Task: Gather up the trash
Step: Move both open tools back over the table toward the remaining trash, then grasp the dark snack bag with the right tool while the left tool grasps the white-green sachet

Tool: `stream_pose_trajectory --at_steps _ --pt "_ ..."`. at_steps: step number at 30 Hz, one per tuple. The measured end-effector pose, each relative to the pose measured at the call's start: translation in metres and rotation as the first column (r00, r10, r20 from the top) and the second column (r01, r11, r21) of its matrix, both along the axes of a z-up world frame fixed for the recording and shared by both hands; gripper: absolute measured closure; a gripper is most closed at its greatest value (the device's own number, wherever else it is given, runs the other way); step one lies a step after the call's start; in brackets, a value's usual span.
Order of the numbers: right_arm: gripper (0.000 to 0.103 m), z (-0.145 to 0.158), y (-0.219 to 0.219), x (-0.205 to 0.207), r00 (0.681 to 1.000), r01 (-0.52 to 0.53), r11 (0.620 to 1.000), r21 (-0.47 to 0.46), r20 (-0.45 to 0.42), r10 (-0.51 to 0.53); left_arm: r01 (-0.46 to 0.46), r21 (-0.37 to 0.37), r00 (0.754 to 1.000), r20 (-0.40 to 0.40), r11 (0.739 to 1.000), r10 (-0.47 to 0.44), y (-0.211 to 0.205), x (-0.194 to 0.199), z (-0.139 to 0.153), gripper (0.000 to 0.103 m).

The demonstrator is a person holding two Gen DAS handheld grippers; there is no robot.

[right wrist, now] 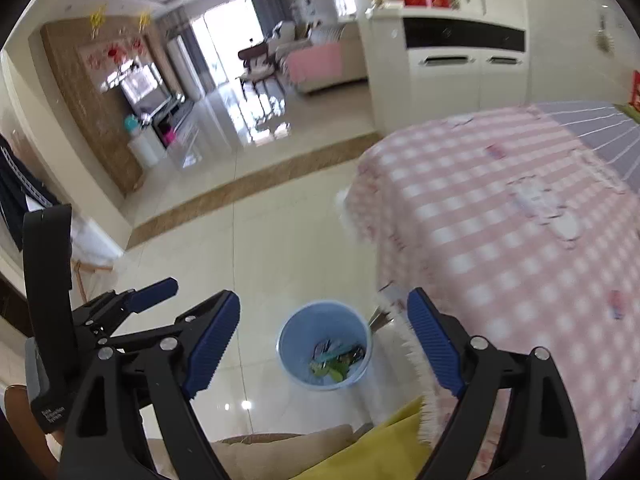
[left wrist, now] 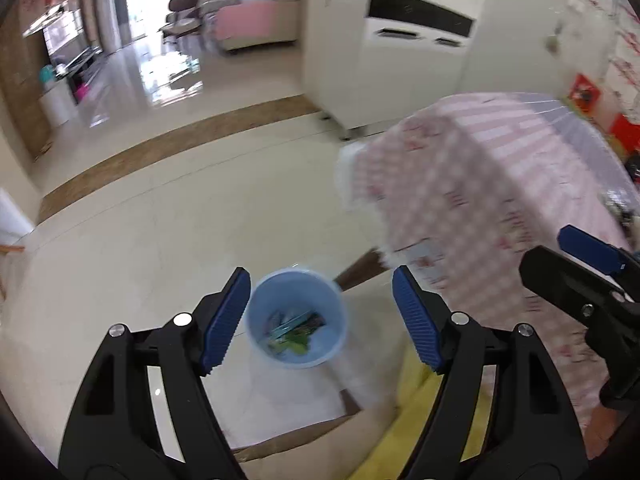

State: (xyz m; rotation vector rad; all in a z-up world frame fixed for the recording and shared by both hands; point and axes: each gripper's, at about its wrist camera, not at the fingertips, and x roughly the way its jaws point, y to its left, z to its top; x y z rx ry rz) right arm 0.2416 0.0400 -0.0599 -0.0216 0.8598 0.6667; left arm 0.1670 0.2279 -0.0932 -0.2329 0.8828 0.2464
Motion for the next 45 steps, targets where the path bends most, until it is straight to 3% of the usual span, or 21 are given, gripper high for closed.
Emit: stream_pose_trajectory --at_steps 5,10,16,22,26,32,36,38,40,42,44,45 --pt "0.019 0.019 -0.045 0.000 0.995 0.096 0.994 0.047 0.034 -0.098 0.102 0.019 0.993 0.064 0.995 -0.103 -0.040 0.009 0.025 0.030" --pt "0.019 0.028 -0.106 0.008 0.969 0.241 0.968 0.071 0.040 -0.244 0.215 0.030 0.972 0.089 0.976 -0.217 -0.084 0.027 0.039 0.030" --pt "0.019 0.021 -0.187 0.032 0.897 0.442 0.895 0.061 -0.007 -0.443 0.344 0.039 0.933 0.100 0.938 -0.346 -0.141 0.055 0.051 0.027" --pt "0.020 0.000 -0.249 0.067 0.810 0.580 0.814 -0.038 -0.076 -0.581 0.443 0.035 0.893 0.073 0.896 -0.444 -0.195 0.093 0.052 0.027" --pt "0.019 -0.008 -0.276 0.080 0.769 0.628 0.777 -0.028 -0.126 -0.626 0.508 0.037 0.858 0.063 0.861 -0.509 -0.227 0.114 0.053 0.026" --pt "0.019 -0.008 -0.301 0.099 0.736 0.665 0.746 -0.037 -0.136 -0.663 0.564 0.029 0.825 0.036 0.825 -0.565 -0.262 0.139 0.052 0.026" --pt "0.019 -0.009 -0.322 0.115 0.685 0.716 0.696 -0.048 -0.146 -0.714 0.584 0.006 0.811 0.017 0.812 -0.584 -0.278 0.147 0.049 0.026" --pt "0.019 -0.011 -0.332 0.119 0.676 0.724 0.689 -0.038 -0.160 -0.719 0.598 -0.004 0.802 0.013 0.802 -0.598 -0.286 0.151 0.048 0.026" --pt "0.023 -0.013 -0.337 0.126 0.673 0.724 0.688 -0.045 -0.171 -0.720 0.607 -0.002 0.795 0.008 0.795 -0.607 -0.292 0.155 0.048 0.025" --pt "0.038 -0.017 -0.342 0.134 0.676 0.719 0.695 -0.030 -0.205 -0.708 0.616 0.002 0.787 -0.004 0.787 -0.616 -0.299 0.159 0.048 0.023" --pt "0.044 -0.024 -0.343 0.142 0.689 0.700 0.714 -0.017 -0.248 -0.681 0.621 0.013 0.784 -0.010 0.784 -0.621 -0.303 0.163 0.049 0.021" --pt "0.067 -0.023 -0.341 0.143 0.697 0.695 0.718 -0.031 -0.215 -0.684 0.624 0.021 0.781 -0.012 0.781 -0.624 -0.305 0.164 0.049 0.021"
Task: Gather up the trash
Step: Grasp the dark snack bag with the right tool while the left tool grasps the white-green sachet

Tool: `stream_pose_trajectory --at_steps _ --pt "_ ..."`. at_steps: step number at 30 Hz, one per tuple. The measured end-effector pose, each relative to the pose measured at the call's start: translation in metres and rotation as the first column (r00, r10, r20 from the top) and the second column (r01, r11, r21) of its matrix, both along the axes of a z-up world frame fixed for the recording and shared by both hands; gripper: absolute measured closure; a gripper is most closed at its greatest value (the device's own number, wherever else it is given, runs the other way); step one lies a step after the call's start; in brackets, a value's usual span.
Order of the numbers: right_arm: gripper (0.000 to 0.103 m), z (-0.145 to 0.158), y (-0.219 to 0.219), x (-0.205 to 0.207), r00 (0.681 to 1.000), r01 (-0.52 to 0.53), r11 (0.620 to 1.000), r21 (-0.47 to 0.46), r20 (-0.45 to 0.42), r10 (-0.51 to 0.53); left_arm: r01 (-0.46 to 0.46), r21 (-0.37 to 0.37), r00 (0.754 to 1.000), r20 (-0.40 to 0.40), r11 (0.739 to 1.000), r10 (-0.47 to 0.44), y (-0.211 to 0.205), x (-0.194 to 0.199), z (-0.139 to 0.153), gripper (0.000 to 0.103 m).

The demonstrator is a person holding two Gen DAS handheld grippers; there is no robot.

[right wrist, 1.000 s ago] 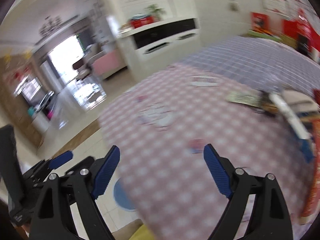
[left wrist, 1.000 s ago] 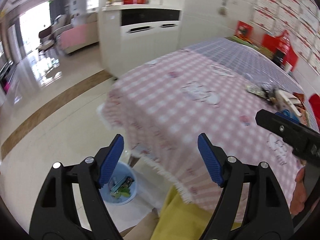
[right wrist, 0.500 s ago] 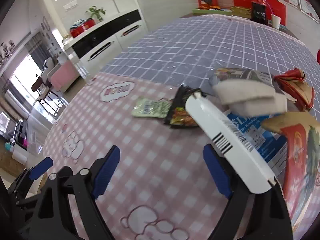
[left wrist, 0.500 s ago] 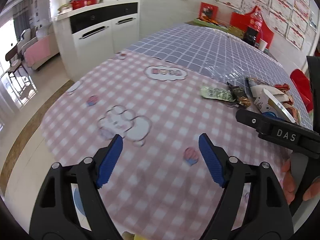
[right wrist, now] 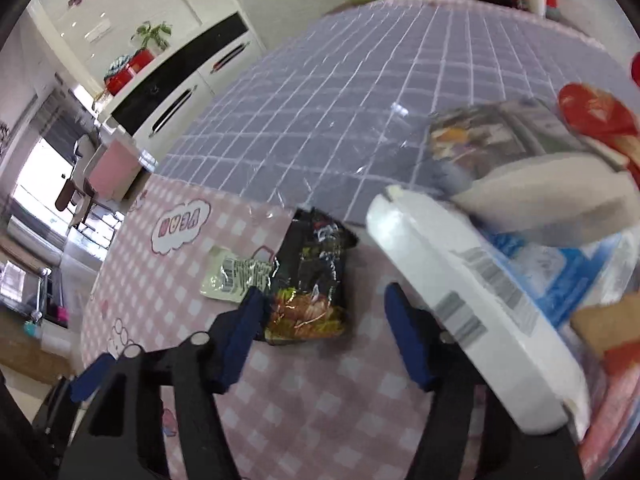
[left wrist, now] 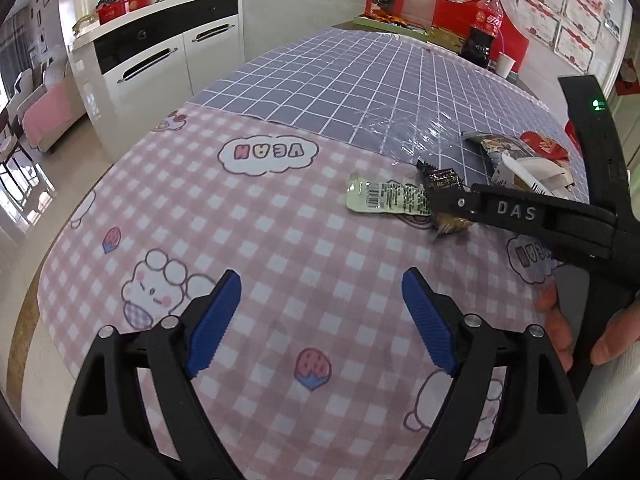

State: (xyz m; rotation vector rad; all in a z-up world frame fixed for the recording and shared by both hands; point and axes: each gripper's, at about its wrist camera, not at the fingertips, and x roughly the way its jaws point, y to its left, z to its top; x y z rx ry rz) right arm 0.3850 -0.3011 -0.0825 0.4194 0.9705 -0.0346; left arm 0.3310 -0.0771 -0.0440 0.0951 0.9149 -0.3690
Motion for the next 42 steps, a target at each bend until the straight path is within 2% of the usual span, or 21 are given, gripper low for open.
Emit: stream_pose_trajectory --at_steps 2,3,10,14,19,23,26,28,31,36,38,39,42 --pt "0.085 -0.001 0.001 0.001 1.000 -0.018 1.000 0.016 -0.004 0.018 0.009 0.016 1.000 0.006 1.000 -0.009 -0.002 0.002 0.000 0.021" --pt "0.087 -0.001 -0.001 0.001 1.000 -0.020 0.999 0.039 -0.002 0.020 0.013 0.025 1.000 0.006 1.000 -0.013 -0.004 0.004 0.000 0.021" --pt "0.091 0.016 -0.014 -0.019 0.999 0.029 0.998 0.063 0.038 -0.031 0.061 0.025 0.998 -0.033 0.998 -0.060 -0.025 0.029 -0.001 0.021" --pt "0.091 0.031 -0.026 -0.026 0.997 0.035 0.998 0.050 0.062 -0.039 0.103 0.001 0.991 -0.085 0.995 -0.103 -0.046 0.047 -0.005 0.016" --pt "0.091 0.035 -0.044 -0.031 0.995 0.075 0.996 0.041 0.055 -0.077 0.123 0.029 0.981 -0.158 0.992 -0.117 -0.075 0.074 -0.019 0.016" --pt "0.091 0.031 -0.052 -0.037 0.996 0.079 0.996 0.052 0.044 -0.081 0.092 0.070 0.980 -0.181 0.993 -0.078 -0.087 0.090 -0.032 0.015" --pt "0.091 0.028 -0.055 -0.040 0.996 0.080 0.995 0.058 0.041 -0.082 0.065 0.074 0.984 -0.168 0.995 -0.052 -0.087 0.093 -0.033 0.016" --pt "0.091 0.026 -0.055 -0.041 0.996 0.077 0.995 0.060 0.041 -0.080 0.085 0.068 0.986 -0.151 0.994 -0.074 -0.090 0.092 -0.032 0.034" --pt "0.091 0.025 -0.053 -0.041 0.996 0.072 0.995 0.063 0.039 -0.075 0.096 0.065 0.987 -0.132 0.993 -0.087 -0.094 0.091 -0.028 0.044" --pt "0.091 0.025 -0.051 -0.043 0.997 0.065 0.995 0.071 0.039 -0.068 0.082 0.032 0.989 -0.124 0.996 -0.078 -0.087 0.091 -0.024 0.050" --pt "0.091 0.026 -0.050 -0.043 0.997 0.064 0.996 0.066 0.042 -0.067 0.084 0.026 0.993 -0.089 0.996 -0.081 -0.080 0.085 -0.017 0.064" --pt "0.091 0.026 -0.050 -0.044 0.997 0.064 0.996 0.069 0.042 -0.067 0.072 0.044 0.995 -0.073 0.996 -0.068 -0.077 0.083 -0.014 0.100" --pt "0.091 0.026 -0.049 -0.045 0.997 0.062 0.995 0.073 0.042 -0.065 0.096 -0.003 0.987 -0.128 0.995 -0.096 -0.073 0.085 -0.017 0.101"
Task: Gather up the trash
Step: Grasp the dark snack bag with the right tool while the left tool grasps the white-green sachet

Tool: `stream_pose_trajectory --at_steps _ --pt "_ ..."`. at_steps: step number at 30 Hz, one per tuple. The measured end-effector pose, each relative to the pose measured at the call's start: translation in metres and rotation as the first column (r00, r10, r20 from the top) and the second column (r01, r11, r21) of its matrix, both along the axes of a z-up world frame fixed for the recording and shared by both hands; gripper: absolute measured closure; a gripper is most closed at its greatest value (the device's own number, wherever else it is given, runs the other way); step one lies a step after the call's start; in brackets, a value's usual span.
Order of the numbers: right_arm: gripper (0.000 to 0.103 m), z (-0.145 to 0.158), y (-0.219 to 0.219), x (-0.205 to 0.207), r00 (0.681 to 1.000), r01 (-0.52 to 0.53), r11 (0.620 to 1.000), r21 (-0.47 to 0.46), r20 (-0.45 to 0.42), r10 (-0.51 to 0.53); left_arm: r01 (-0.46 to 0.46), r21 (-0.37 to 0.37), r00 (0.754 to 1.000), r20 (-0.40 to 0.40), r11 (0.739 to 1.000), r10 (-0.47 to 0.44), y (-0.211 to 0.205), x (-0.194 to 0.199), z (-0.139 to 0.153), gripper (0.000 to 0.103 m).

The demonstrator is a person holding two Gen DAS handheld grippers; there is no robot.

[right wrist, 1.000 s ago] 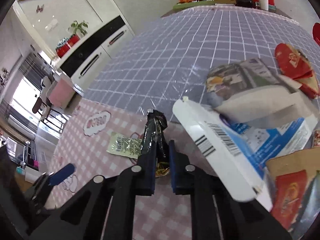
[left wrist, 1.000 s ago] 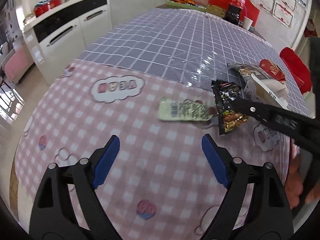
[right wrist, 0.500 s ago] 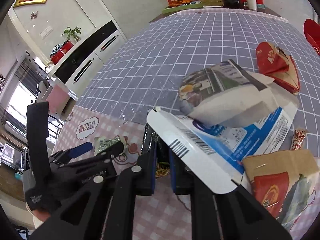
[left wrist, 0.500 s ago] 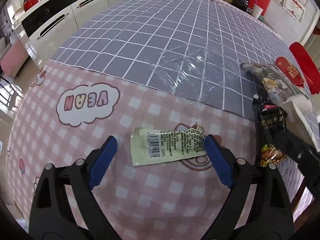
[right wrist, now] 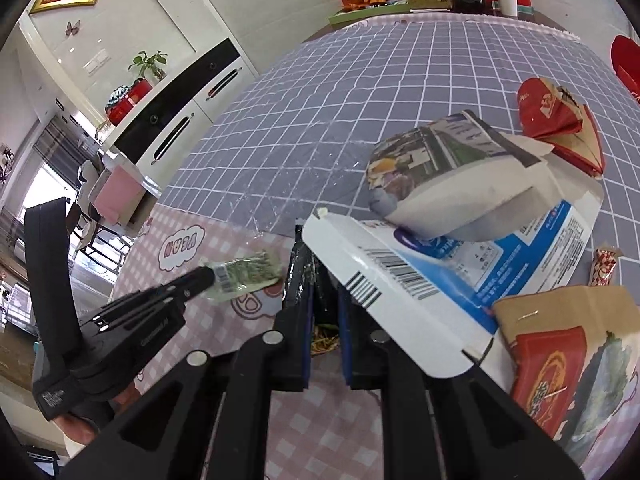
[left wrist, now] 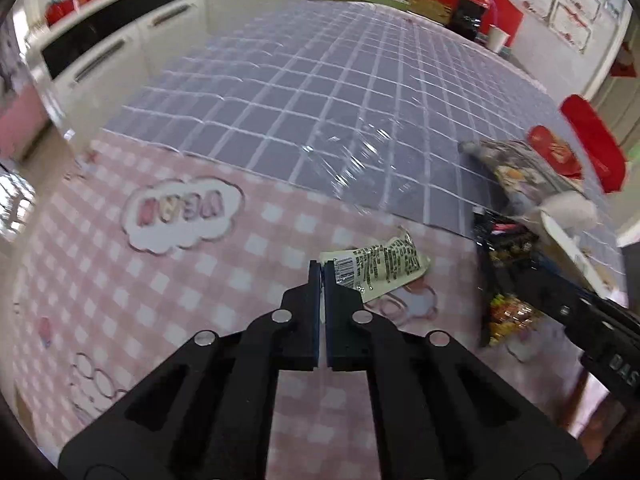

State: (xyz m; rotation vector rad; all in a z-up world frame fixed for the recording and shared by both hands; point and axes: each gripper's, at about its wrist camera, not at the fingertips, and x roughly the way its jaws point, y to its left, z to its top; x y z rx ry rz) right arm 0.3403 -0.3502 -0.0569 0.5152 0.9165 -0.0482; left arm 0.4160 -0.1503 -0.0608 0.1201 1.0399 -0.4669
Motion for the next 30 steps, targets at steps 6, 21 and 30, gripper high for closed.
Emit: stream_pose_trajectory --at_steps 6,21,30 --pt "0.091 0.002 0.005 -0.006 1.000 -0.006 1.000 -0.003 0.006 0.006 -0.012 -0.006 1.000 0.003 1.000 0.012 0.012 -0.006 -0.005 0.102" --pt "0.091 0.024 0.024 -0.031 0.996 -0.040 0.999 0.024 0.081 0.038 -0.015 -0.059 0.972 0.233 0.998 0.029 0.059 -0.075 0.056 0.102" --pt "0.091 0.034 0.041 -0.041 0.990 -0.075 0.997 0.029 0.119 0.071 0.141 0.011 0.976 0.168 0.990 -0.141 0.043 -0.067 0.032 0.100"
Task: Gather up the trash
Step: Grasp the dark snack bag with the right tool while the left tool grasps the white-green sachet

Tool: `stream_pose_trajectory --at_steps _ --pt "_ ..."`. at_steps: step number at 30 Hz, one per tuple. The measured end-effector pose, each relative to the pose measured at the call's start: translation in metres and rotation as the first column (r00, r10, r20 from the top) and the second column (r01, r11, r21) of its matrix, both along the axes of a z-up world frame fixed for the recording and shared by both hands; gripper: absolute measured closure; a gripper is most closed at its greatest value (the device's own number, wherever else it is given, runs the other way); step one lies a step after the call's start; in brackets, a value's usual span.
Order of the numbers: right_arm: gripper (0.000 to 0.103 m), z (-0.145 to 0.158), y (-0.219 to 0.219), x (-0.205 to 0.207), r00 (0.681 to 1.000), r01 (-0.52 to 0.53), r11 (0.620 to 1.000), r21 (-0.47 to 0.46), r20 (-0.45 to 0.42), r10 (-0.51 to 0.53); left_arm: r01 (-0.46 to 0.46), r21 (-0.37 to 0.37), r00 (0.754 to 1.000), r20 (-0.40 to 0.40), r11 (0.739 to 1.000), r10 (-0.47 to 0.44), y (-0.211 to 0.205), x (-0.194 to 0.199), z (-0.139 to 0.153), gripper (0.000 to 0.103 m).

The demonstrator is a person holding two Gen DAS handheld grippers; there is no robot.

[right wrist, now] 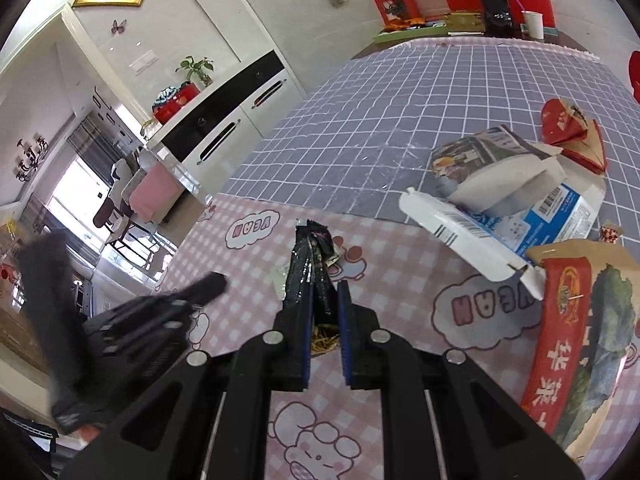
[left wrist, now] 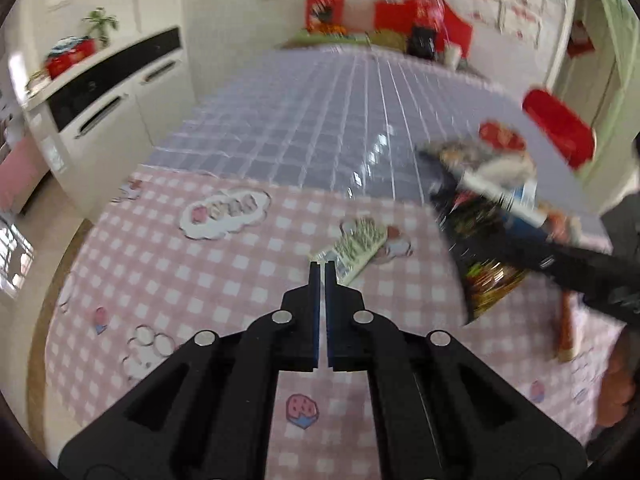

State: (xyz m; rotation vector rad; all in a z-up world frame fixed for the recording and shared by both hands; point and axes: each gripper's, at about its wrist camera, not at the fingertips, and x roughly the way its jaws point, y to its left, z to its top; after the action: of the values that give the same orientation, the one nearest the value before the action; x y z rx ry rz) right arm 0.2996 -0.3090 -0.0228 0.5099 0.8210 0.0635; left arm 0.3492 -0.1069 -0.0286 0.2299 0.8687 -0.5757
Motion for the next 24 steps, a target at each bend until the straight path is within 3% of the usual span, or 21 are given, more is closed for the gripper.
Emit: stream_pose_trajectory --at_steps 3,6,9,11,12,13,15,17,24 --pt "0.091 0.000 -0.007 0.000 1.000 0.014 1.000 -0.003 -0.008 -0.014 0.004 0.079 0.999 -0.043 0.997 -0.001 -0.017 0.016 -0.026 0.100" --pt "0.091 -0.004 -0.014 0.001 0.999 0.024 1.000 -0.008 -0.021 -0.024 0.050 0.043 0.992 -0.121 0.998 -0.044 -0.025 0.028 -0.038 0.100" --pt "0.091 -0.008 -0.021 0.005 0.999 0.034 0.999 0.000 -0.037 -0.034 0.070 0.049 0.993 -0.101 0.996 -0.065 -0.032 0.030 -0.036 0.100" --pt "0.091 -0.010 -0.024 0.006 0.998 0.037 0.999 0.007 -0.043 -0.037 0.085 0.066 0.993 -0.086 0.994 -0.079 -0.037 0.029 -0.034 0.093" --pt "0.091 -0.012 -0.025 0.007 0.998 0.038 0.999 0.010 -0.045 -0.037 0.095 0.070 0.993 -0.083 0.993 -0.089 -0.039 0.029 -0.032 0.062" --pt "0.091 -0.013 -0.026 0.007 0.998 0.036 0.999 0.015 -0.048 -0.035 0.107 0.064 0.992 -0.069 0.992 -0.102 -0.042 0.028 -0.029 0.022" --pt "0.091 -0.017 -0.027 0.006 0.998 0.030 0.999 0.024 -0.057 -0.028 0.128 0.049 0.991 0.031 0.991 -0.130 -0.040 0.019 -0.020 0.020" --pt "0.091 -0.019 -0.028 0.008 0.998 0.025 0.999 0.028 -0.065 -0.023 0.121 0.097 0.989 0.070 0.988 -0.128 -0.045 0.017 -0.018 0.020" --pt "0.091 -0.019 -0.028 0.007 0.998 0.023 0.999 0.032 -0.059 -0.021 0.151 0.204 0.986 0.034 0.967 -0.161 -0.070 0.039 -0.043 0.020"
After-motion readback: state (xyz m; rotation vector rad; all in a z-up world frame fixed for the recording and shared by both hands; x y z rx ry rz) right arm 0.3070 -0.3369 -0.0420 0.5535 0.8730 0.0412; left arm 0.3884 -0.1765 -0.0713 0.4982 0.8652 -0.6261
